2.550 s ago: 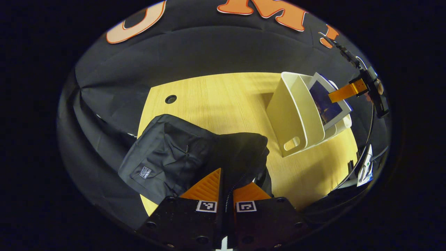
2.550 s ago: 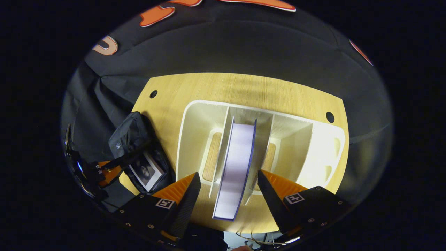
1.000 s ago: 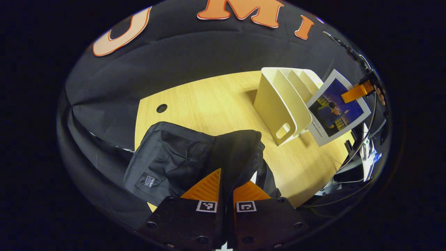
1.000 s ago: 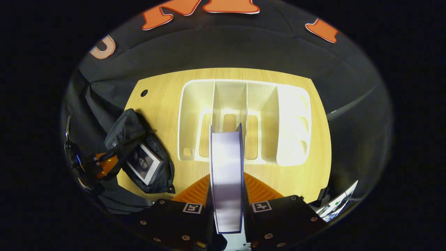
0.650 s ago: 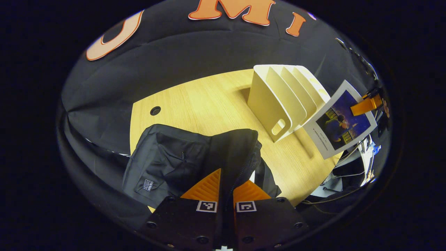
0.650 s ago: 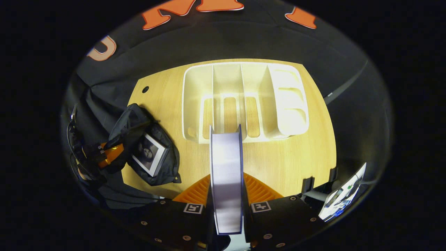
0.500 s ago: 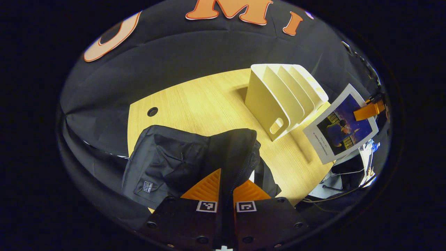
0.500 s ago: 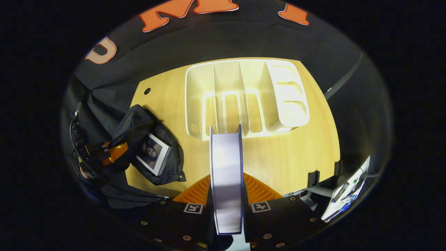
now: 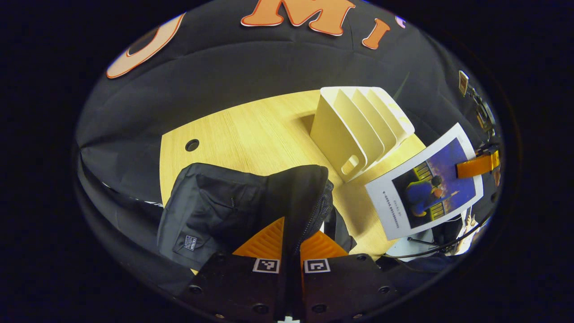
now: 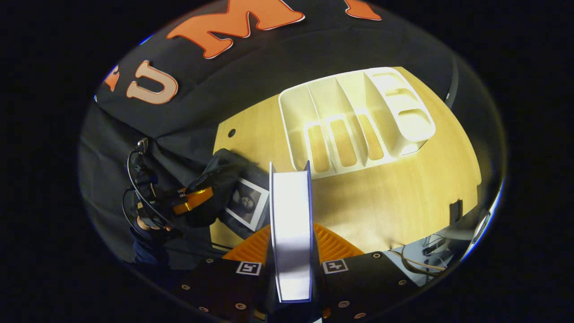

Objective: Open the schoolbag, grab two books from the bookshelf and put them into the schoolbag.

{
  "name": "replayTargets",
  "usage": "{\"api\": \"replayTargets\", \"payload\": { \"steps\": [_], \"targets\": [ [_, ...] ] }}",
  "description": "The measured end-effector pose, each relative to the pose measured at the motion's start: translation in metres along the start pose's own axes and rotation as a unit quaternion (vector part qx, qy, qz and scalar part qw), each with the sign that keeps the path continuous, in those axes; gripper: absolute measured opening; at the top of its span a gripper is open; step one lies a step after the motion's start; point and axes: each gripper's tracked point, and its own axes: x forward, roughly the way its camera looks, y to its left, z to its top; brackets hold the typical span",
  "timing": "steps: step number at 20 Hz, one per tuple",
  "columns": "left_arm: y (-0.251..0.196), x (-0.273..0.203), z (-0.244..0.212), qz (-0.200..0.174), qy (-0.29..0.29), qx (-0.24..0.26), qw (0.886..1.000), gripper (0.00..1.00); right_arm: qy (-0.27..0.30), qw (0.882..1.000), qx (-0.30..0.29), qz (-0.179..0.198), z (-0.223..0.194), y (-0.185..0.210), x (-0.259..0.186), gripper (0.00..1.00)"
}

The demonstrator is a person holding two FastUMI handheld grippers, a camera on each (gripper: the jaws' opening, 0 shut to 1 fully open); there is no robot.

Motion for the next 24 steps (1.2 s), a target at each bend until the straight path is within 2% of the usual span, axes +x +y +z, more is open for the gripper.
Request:
{"api": "replayTargets", "payload": {
  "steps": [5, 10, 18, 22, 24],
  "targets": [
    [0.001, -0.008, 0.006, -0.001, -0.006, 0.014, 1.000, 0.06, -0.027, 0.993, 0.081, 0.079, -0.002, 0.014, 0.006, 0.34],
    [0.004, -0.010, 0.008, -0.002, -0.016, 0.004, 1.000, 0.06, -0.018, 0.982, 0.121, 0.147, -0.016, 0.039, 0.034, 0.33],
    [0.005, -0.017, 0.020, 0.008, -0.037, -0.007, 0.999, 0.06, -0.023, 0.979, 0.120, 0.164, -0.017, 0.078, 0.109, 0.33],
    [0.000, -0.013, 0.025, 0.006, -0.046, -0.024, 0.999, 0.06, -0.027, 0.972, 0.127, 0.195, -0.022, 0.104, 0.138, 0.33],
    [-0.001, -0.015, 0.026, 0.008, -0.049, -0.022, 0.999, 0.06, -0.025, 0.972, 0.123, 0.198, -0.028, 0.112, 0.154, 0.33]
  ]
}}
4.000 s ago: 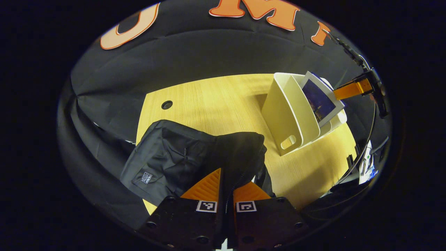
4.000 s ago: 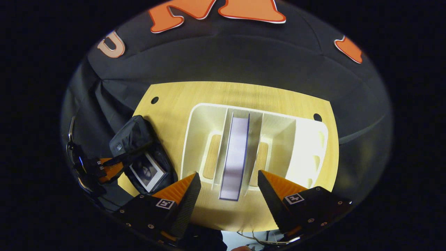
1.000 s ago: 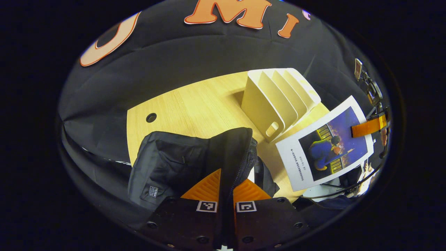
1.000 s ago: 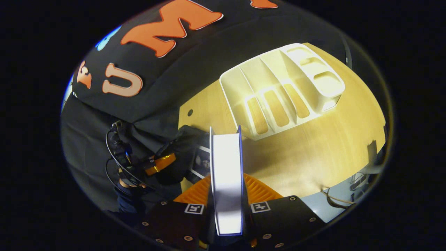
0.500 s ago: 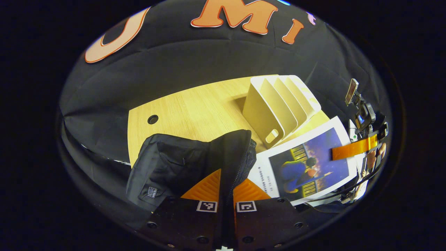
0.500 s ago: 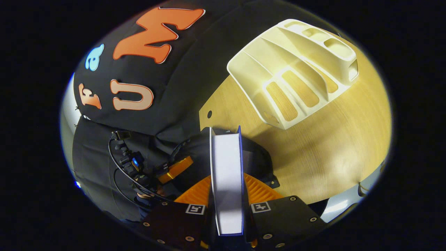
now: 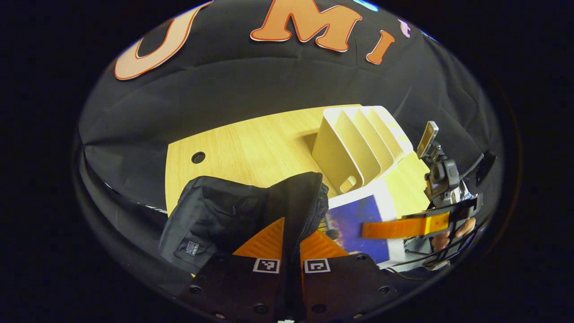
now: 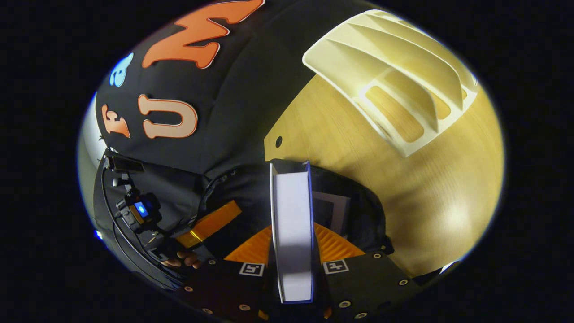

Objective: Open the schoolbag, grab two books from the bookshelf and put them into the schoolbag.

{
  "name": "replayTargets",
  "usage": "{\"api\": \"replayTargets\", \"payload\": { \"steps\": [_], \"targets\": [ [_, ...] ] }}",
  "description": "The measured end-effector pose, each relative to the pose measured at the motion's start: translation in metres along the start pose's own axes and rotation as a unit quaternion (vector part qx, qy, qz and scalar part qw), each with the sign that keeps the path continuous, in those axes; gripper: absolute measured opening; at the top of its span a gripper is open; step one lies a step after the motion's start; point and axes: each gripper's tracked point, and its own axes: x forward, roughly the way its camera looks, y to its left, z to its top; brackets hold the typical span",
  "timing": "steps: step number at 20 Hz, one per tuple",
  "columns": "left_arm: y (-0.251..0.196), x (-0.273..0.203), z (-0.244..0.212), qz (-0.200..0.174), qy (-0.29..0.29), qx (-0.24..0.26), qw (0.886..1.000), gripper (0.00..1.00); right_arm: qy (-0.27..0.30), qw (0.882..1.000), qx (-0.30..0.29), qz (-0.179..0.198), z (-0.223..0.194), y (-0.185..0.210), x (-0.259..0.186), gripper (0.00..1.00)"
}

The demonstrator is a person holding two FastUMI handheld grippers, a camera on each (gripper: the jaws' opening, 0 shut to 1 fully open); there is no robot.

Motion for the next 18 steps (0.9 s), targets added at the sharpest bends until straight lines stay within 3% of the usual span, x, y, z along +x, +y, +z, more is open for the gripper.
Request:
{"api": "replayTargets", "payload": {
  "steps": [6, 10, 11, 12, 16, 17, 18],
  "targets": [
    [-0.007, -0.007, 0.009, -0.002, -0.015, -0.001, 1.000, 0.06, -0.029, 0.999, 0.028, 0.014, -0.007, 0.014, 0.044, 0.33],
    [-0.013, -0.009, 0.014, 0.004, -0.020, 0.028, 0.999, 0.06, -0.027, 0.999, 0.036, 0.028, -0.018, 0.019, 0.067, 0.34],
    [-0.017, -0.009, 0.015, 0.002, -0.022, 0.033, 0.999, 0.06, -0.025, 0.998, 0.038, 0.031, -0.021, 0.018, 0.072, 0.22],
    [-0.019, -0.008, 0.015, 0.002, -0.021, 0.037, 0.999, 0.06, -0.024, 0.998, 0.040, 0.032, -0.022, 0.017, 0.076, 0.34],
    [-0.018, -0.007, 0.014, 0.000, -0.021, 0.037, 0.999, 0.06, 0.009, 1.000, 0.021, 0.012, -0.036, 0.017, 0.092, 0.36],
    [-0.014, -0.006, 0.013, 0.002, -0.020, 0.027, 0.999, 0.06, 0.023, 1.000, 0.009, 0.005, -0.038, 0.015, 0.090, 0.44],
    [-0.011, -0.005, 0.012, 0.001, -0.022, 0.021, 1.000, 0.06, 0.035, 0.999, -0.002, -0.001, -0.043, 0.012, 0.091, 0.32]
  ]
}}
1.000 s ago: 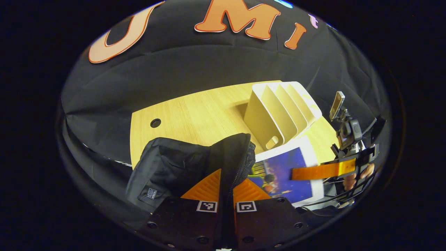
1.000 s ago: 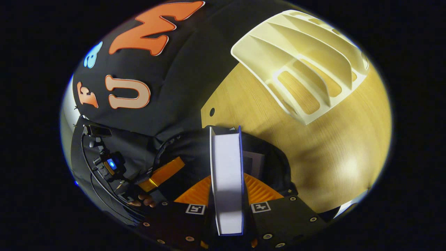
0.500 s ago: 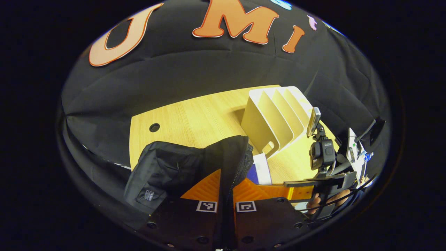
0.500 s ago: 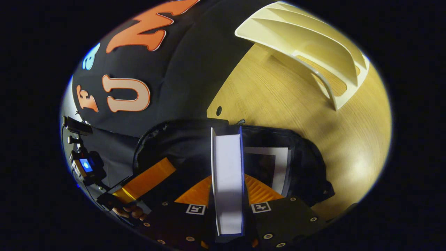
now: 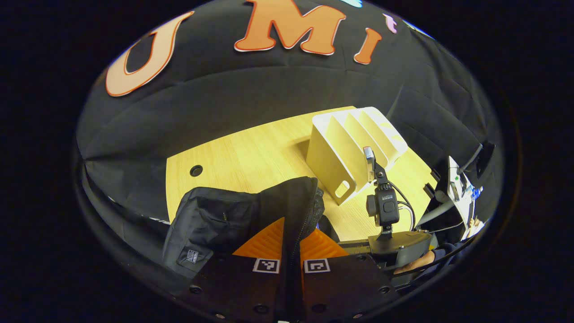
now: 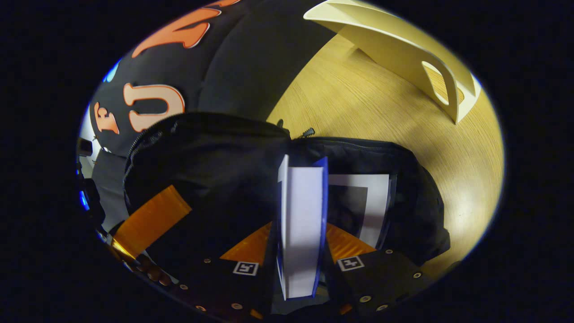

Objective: Open the schoolbag, grab two books from the bookshelf and put them into the schoolbag.

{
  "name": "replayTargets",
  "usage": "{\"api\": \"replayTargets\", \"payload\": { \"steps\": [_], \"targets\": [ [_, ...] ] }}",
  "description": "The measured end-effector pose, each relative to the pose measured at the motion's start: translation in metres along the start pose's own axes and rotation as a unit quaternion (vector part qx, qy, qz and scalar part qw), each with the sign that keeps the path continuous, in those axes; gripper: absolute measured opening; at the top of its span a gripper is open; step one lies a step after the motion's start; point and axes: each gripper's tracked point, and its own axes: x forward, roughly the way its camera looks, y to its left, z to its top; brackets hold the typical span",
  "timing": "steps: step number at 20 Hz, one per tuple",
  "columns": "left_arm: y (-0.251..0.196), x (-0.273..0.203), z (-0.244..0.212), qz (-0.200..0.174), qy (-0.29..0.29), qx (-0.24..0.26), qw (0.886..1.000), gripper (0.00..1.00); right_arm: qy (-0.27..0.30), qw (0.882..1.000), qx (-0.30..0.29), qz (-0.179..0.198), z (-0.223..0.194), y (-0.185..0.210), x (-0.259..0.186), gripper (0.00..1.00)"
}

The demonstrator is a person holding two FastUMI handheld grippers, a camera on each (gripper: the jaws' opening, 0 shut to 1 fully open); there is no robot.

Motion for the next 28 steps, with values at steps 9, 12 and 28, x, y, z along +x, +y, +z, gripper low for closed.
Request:
{"api": "replayTargets", "payload": {
  "steps": [9, 12, 28],
  "targets": [
    [-0.007, 0.011, -0.020, -0.006, -0.003, -0.028, 1.000, 0.07, -0.042, 0.992, -0.094, -0.075, 0.029, -0.023, -0.087, 0.97],
    [-0.024, 0.016, -0.026, -0.012, -0.002, -0.013, 1.000, 0.17, -0.082, 0.985, -0.122, -0.096, 0.048, -0.031, -0.123, 0.97],
    [-0.167, 0.012, 0.063, 0.074, -0.155, -0.040, 0.984, 0.98, -0.248, 0.916, -0.267, -0.169, 0.188, -0.076, -0.333, 0.97]
  ]
}}
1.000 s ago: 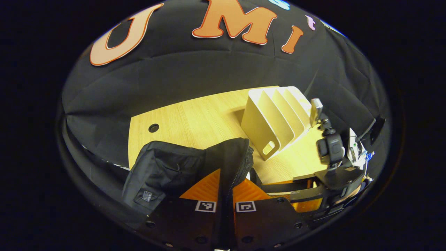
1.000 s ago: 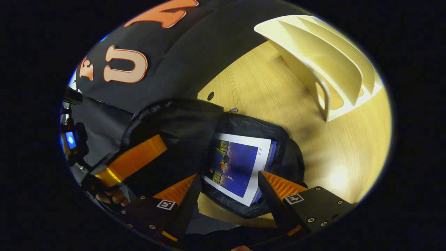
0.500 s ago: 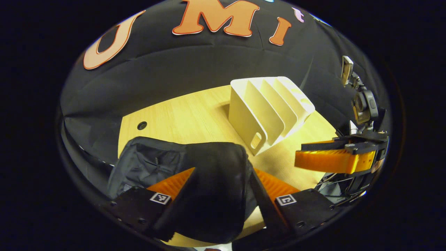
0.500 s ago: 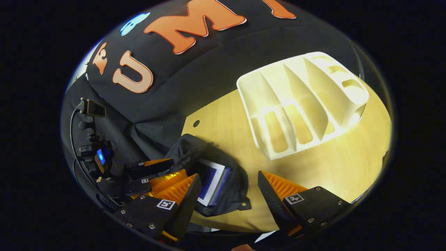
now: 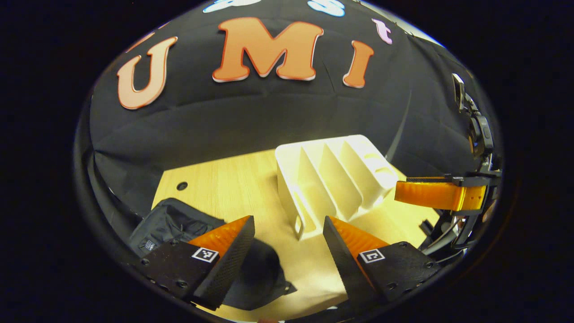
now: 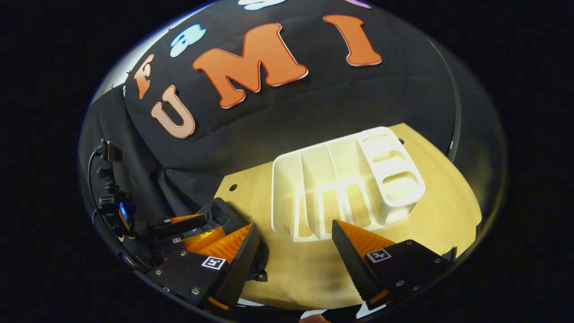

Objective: Open the schoolbag, grab two books from the bookshelf and put them into the schoolbag.

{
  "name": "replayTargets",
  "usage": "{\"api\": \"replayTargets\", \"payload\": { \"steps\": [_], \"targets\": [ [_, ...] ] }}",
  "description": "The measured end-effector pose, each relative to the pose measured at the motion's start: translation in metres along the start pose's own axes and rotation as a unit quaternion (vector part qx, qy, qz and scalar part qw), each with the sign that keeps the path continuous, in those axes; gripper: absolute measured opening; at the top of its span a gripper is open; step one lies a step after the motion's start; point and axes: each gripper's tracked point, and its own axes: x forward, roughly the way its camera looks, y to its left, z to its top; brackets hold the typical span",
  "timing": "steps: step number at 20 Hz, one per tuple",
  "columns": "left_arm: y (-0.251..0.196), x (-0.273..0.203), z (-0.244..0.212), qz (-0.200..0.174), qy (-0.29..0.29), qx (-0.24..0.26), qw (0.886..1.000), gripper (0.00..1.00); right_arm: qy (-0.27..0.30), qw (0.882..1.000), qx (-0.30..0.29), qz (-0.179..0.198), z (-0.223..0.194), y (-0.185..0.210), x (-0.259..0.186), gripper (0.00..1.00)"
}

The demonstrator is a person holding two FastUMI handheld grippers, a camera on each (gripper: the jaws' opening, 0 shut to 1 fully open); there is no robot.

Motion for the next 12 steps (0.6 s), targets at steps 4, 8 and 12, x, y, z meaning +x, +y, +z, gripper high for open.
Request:
{"api": "replayTargets", "payload": {
  "steps": [4, 8, 12],
  "targets": [
    [-0.019, -0.011, 0.043, 0.050, -0.090, -0.029, 0.994, 0.98, -0.063, 0.996, -0.057, -0.009, 0.049, -0.023, -0.028, 0.97],
    [-0.042, -0.047, 0.095, 0.089, -0.183, -0.064, 0.977, 0.98, -0.122, 0.982, -0.146, -0.007, 0.085, -0.032, -0.059, 0.97],
    [-0.060, -0.081, 0.111, 0.129, -0.239, -0.048, 0.961, 0.97, -0.172, 0.966, -0.194, -0.005, 0.106, -0.035, -0.082, 0.97]
  ]
}}
